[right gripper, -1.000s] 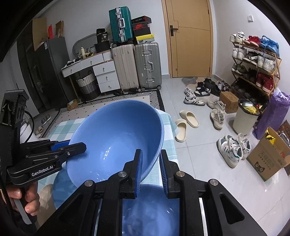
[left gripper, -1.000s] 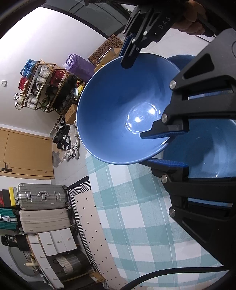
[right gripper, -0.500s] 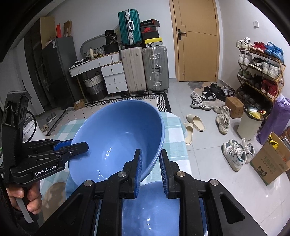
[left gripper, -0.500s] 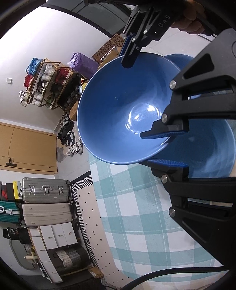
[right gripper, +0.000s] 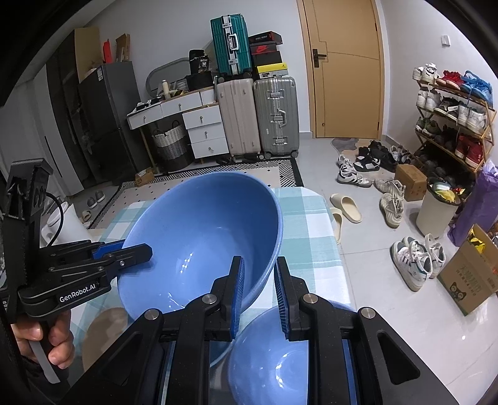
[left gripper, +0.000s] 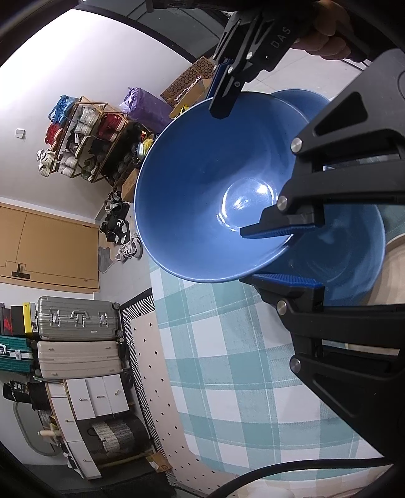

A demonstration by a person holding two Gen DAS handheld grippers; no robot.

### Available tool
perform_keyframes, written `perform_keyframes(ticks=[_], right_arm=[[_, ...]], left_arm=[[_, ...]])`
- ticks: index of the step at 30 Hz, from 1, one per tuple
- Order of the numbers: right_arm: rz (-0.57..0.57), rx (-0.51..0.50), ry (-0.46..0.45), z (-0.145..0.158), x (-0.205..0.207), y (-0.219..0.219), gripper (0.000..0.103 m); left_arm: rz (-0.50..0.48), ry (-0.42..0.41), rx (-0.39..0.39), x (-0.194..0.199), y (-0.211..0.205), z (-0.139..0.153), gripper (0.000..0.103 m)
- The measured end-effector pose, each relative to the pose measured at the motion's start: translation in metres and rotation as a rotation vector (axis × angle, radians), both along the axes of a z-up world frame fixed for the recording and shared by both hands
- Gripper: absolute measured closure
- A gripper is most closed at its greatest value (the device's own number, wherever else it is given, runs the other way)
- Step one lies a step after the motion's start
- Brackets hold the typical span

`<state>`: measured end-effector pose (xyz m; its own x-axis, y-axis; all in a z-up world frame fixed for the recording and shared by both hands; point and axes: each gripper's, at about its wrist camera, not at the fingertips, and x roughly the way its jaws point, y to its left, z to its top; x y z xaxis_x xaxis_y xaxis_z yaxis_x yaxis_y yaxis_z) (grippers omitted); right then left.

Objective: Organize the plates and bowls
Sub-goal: 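Carry the held blue bowl with both grippers across the tablecloth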

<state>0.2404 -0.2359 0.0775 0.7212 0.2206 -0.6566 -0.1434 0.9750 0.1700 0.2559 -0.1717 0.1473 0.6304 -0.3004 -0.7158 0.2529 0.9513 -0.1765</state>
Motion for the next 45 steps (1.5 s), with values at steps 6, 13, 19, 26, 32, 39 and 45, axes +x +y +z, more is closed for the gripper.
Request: perform_keyframes(ticks=[6,13,19,26,32,39,45], right_arm=[[0.012,0.006,0.005,-0.002,-0.001,0.008,0.083],[0.024,0.01,0.016,-0.006,-0.001,0.017,0.083],[0.04,0.015,0.025,-0.011,0.002,0.021,0.083],[0.059,0.018,0.037,-0.021,-0.002,0.029,0.083],[0.069,0.012,0.054,-0.03,-0.002,0.037,0.083],[0.072,0.002,0.077,-0.044,-0.001,0.043,0.083],[0.078,-0.016,0.085,-0.053,-0.003,0.051,0.083]], left_arm=[[0.009,0.012,-0.003,-0.003,0.009,-0.008,0.086],[0.018,0.019,0.003,-0.007,0.017,-0.013,0.086],[0.03,0.029,0.009,-0.014,0.025,-0.02,0.086],[0.046,0.036,0.011,-0.021,0.034,-0.031,0.086],[0.053,0.045,0.023,-0.025,0.038,-0.039,0.086],[0.061,0.059,0.035,-0.028,0.043,-0.055,0.086],[0.068,0.067,0.048,-0.029,0.045,-0.065,0.086]])
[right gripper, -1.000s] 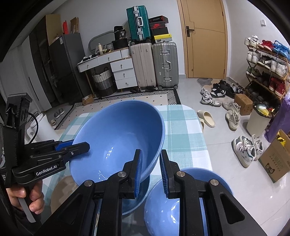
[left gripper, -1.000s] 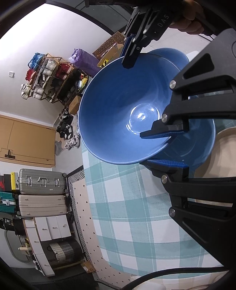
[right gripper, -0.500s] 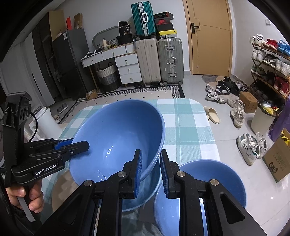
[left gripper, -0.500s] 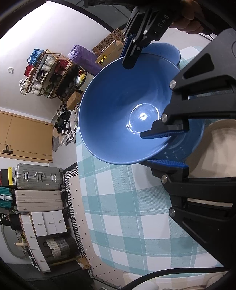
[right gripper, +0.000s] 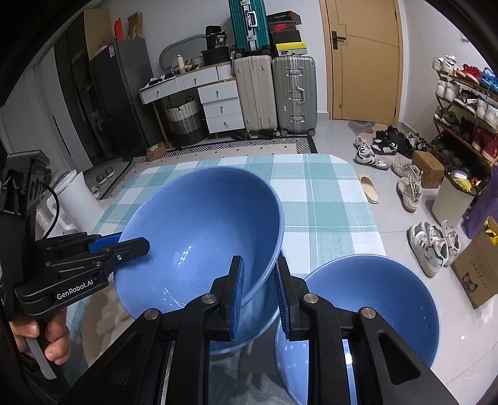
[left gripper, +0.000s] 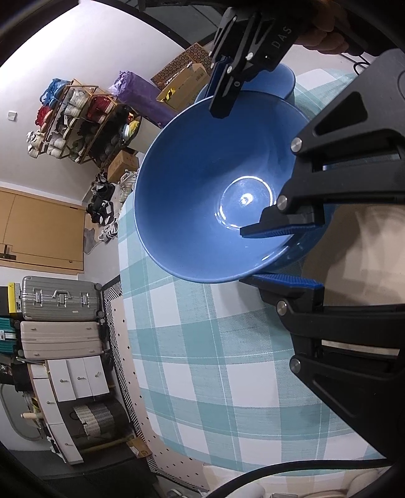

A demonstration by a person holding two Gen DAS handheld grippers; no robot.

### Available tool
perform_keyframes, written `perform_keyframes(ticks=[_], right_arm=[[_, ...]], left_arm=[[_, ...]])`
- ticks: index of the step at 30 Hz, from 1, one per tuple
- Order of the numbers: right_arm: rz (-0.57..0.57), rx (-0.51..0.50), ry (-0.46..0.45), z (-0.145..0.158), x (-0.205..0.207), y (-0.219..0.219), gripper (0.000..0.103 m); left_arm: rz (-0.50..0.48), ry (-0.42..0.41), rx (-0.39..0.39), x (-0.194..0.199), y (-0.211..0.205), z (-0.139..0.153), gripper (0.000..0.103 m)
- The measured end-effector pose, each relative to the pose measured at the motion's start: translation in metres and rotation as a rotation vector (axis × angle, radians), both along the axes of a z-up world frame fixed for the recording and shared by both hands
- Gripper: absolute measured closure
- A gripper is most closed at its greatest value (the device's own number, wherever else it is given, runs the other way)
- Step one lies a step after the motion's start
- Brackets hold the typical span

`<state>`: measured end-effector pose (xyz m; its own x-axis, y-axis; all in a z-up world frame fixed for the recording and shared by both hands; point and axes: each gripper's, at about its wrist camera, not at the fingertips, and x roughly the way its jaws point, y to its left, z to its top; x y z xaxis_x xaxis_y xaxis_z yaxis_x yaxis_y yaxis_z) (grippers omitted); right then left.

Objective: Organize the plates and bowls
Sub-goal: 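Carry the held blue bowl with both grippers across the tablecloth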

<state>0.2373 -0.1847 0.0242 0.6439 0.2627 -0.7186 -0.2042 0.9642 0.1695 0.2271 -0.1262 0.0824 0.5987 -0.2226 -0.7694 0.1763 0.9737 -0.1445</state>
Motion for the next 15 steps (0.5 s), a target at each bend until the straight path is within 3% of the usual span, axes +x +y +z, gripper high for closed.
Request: perform_keyframes(ticks=[15], right_arm=[[0.0,-0.062,0.015,-0.016,-0.004,0.01,0.082]], left_arm=[[0.003,0.01,0.053,-0.003,-0.007,-0.019,0.085]])
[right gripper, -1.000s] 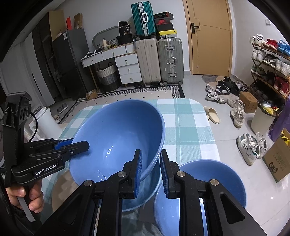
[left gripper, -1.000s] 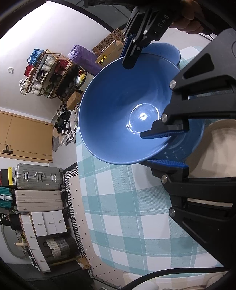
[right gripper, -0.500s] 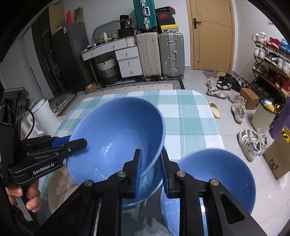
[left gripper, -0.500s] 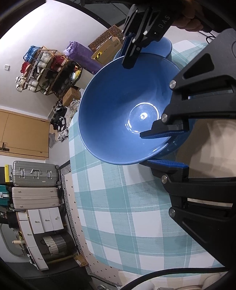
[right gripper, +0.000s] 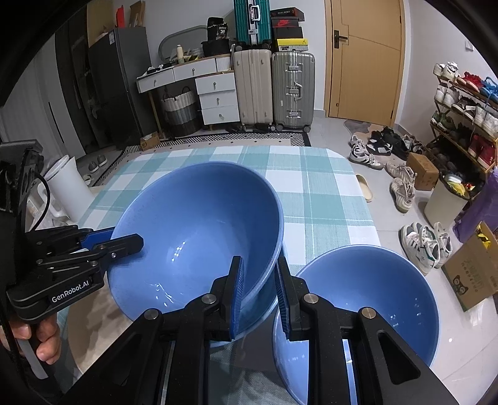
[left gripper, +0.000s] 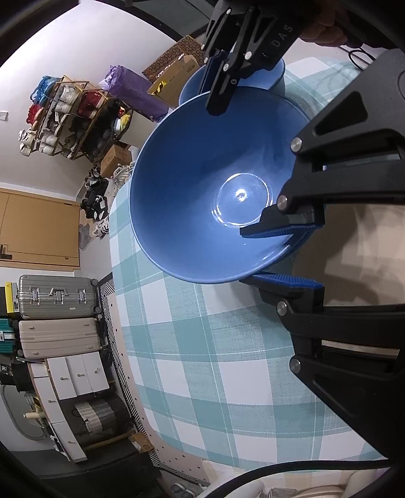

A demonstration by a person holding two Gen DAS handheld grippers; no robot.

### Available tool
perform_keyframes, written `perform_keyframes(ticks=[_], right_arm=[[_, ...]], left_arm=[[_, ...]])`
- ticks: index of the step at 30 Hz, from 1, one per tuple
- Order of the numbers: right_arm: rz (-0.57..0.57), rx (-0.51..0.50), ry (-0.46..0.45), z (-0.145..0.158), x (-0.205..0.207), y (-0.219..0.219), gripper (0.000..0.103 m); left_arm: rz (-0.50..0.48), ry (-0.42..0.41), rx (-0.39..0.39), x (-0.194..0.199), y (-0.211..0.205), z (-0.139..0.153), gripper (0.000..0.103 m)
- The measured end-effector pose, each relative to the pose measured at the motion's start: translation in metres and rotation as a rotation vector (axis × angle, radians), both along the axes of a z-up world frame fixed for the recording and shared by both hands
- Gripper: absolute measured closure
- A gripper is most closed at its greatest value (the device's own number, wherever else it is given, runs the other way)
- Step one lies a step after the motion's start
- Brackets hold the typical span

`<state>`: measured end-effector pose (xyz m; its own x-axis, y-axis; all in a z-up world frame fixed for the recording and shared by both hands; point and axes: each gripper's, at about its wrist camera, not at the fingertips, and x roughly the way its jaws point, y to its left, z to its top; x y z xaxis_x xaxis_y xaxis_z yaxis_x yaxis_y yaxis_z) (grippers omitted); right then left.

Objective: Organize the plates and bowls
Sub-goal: 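Carry the held blue bowl with both grippers across the tablecloth, then lower the bowl beside the other blue bowl and open both grippers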

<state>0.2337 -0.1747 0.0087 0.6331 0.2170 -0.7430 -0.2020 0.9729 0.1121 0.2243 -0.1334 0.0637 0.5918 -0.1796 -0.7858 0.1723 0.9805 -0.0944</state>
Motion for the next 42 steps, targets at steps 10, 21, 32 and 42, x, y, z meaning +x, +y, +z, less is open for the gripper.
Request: perform_keyframes(ticks=[10,21,32,42], right_arm=[[-0.001,-0.018,0.014,-0.009,-0.005,0.002,0.082],[-0.005,-0.052,0.013,-0.014,-0.004,0.006,0.082],[-0.007,-0.076,0.012,-0.022,-0.004,0.009,0.082],[-0.009,-0.09,0.017,-0.027,0.0,0.007,0.082]], left_arm=[[-0.007,0.006,0.062,-0.001,-0.008,-0.011,0.083],[-0.013,0.01,0.126,0.001,-0.017,-0.022,0.082],[-0.026,0.043,0.199,0.005,-0.027,-0.032,0.079],[-0.032,0.053,0.206,0.01,-0.026,-0.037,0.076]])
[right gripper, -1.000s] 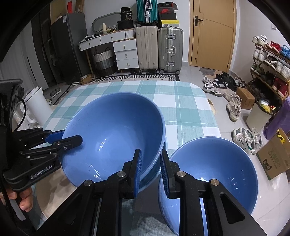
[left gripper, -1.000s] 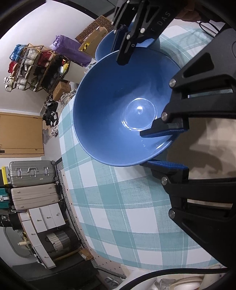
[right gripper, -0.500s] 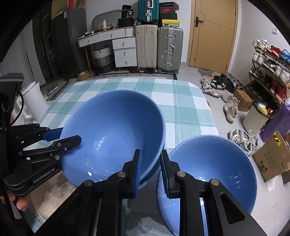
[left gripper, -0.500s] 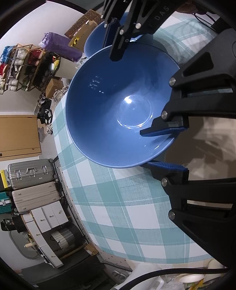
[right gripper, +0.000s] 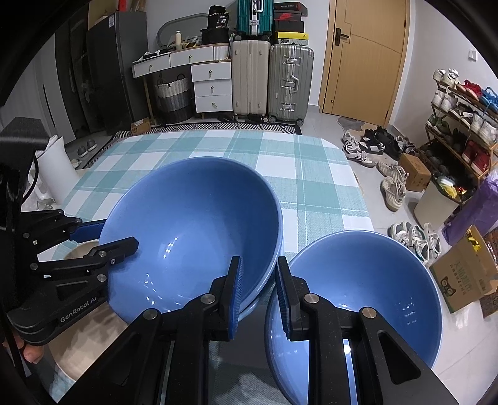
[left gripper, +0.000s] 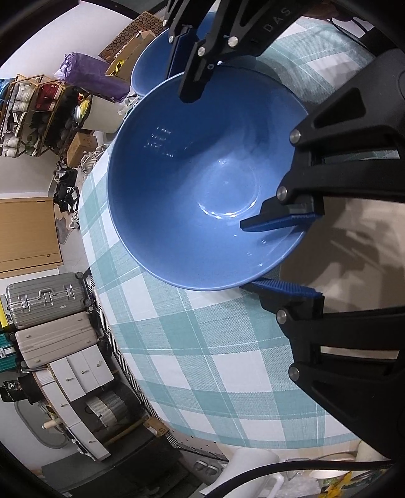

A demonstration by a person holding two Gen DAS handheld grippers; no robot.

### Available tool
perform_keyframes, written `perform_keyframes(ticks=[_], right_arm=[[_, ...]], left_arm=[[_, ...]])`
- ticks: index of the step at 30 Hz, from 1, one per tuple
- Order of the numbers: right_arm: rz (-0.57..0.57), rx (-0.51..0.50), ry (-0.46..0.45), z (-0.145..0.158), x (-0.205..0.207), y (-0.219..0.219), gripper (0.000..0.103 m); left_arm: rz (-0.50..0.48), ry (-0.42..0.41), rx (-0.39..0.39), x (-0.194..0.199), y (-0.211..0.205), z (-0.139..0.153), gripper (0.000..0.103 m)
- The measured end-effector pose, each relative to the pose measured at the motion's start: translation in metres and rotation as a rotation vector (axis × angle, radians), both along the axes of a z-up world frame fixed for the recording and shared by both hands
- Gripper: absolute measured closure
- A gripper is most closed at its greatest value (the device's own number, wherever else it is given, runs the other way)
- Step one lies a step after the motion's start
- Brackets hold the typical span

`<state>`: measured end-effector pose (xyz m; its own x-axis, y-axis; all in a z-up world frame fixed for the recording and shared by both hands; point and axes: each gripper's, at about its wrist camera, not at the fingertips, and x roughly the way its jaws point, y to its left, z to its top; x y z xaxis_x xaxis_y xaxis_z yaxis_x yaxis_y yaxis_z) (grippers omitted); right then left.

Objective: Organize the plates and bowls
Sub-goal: 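Lower the bowl beside the other blue bowl and open both grippers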

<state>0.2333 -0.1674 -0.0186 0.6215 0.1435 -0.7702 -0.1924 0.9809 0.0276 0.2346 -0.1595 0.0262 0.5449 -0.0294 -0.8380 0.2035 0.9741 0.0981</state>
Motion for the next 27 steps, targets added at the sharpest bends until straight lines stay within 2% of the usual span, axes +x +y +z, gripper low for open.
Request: perform_keyframes(ticks=[11,14,15,17,19,21,22,23,27], right_arm=[[-0.018,0.017,0.023,-0.002,0.003,-0.008,0.081],[-0.025,0.038,0.029,-0.001,0.004,-0.01,0.078],[-0.032,0.036,0.029,0.0,0.004,-0.011,0.076],[-0.037,0.042,0.03,0.001,0.004,-0.011,0.07],[-0.037,0.051,0.027,0.004,0.003,-0.012,0.062],[-0.039,0.063,0.022,0.007,0.001,-0.014,0.048],[-0.041,0.074,0.022,0.009,0.0,-0.016,0.034],[-0.045,0.076,0.021,0.011,-0.001,-0.016,0.021],[-0.074,0.064,-0.009,0.024,-0.007,-0.023,0.012]], left_arm=[[0.002,0.03,-0.049,0.005,0.004,-0.005,0.073],[0.014,0.033,-0.057,0.006,0.007,-0.005,0.066],[0.02,0.034,-0.063,0.006,0.008,-0.005,0.061],[0.032,0.041,-0.096,0.006,0.014,-0.004,0.054],[0.04,0.043,-0.139,0.005,0.019,-0.001,0.041],[0.057,0.023,-0.169,0.003,0.025,0.004,0.029],[0.063,0.012,-0.171,0.001,0.026,0.007,0.023],[0.068,-0.005,-0.174,0.0,0.028,0.01,0.023],[0.084,-0.016,-0.212,-0.006,0.033,0.021,0.017]])
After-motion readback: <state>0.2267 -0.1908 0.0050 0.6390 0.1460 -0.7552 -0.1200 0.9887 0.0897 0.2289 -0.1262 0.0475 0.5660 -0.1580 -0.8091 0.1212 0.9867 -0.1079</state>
